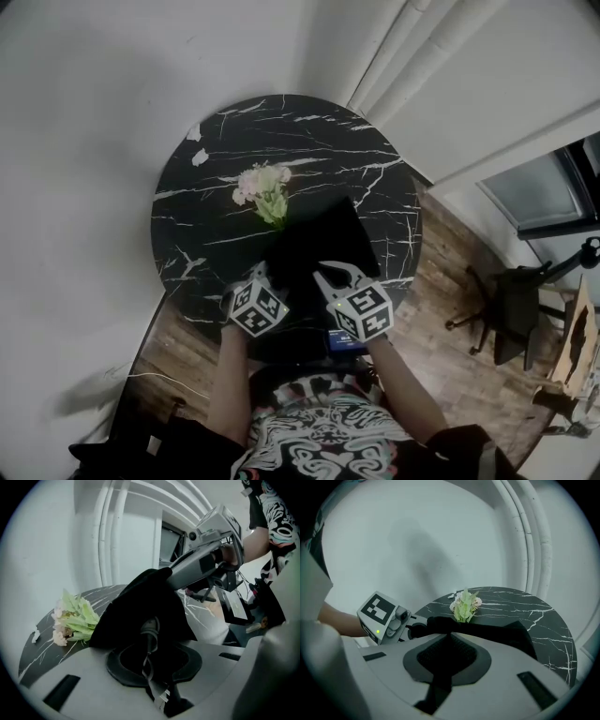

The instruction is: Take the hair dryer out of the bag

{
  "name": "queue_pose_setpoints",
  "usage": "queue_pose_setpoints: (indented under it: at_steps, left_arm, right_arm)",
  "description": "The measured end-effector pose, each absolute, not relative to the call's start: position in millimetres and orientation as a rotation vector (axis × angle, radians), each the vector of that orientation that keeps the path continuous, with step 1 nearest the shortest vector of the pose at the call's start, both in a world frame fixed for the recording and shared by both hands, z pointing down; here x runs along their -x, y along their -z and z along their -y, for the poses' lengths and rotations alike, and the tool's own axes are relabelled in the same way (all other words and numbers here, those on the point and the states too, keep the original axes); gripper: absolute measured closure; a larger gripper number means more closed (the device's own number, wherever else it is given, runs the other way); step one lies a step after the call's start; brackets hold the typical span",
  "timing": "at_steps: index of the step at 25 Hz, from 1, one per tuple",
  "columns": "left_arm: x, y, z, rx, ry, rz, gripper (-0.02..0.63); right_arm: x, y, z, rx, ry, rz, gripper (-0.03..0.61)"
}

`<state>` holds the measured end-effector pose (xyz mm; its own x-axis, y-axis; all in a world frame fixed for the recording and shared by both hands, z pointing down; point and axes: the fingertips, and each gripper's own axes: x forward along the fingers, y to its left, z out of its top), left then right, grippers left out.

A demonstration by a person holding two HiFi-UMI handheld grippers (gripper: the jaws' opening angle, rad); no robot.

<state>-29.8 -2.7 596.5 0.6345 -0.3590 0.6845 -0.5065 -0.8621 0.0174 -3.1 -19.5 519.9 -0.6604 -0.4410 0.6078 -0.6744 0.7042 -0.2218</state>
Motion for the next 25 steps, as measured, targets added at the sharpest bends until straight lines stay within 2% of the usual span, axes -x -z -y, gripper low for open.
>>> queue_pose_setpoints:
  at_steps: [2, 6, 10, 25]
  left_arm:
    - [26.2, -599.1, 3.1, -2.663, -1.061, 0.703, 0.542]
    - [19.2, -601.0, 7.5, -2.676, -1.054, 0.689, 0.451]
    - [12.3, -603.8, 15.7, -2.687, -1.053, 0.694, 0.409]
    - [-6.7, -626.3, 28.9, -2.666, -1.096, 0.672, 0.396]
  right_arm:
    - [1.0, -520.4, 20.8, -0.854, -0.6, 2.388, 0.551]
    - [-3.4, -521.9, 24.4, -0.861, -0.614, 2.385, 0.551]
    - [-10.8, -526.3, 31.1, -0.879, -0.621, 2.372, 0.551]
    - [-35.6, -545.8, 47.4, -0.917, -0.659, 2.311, 0.551]
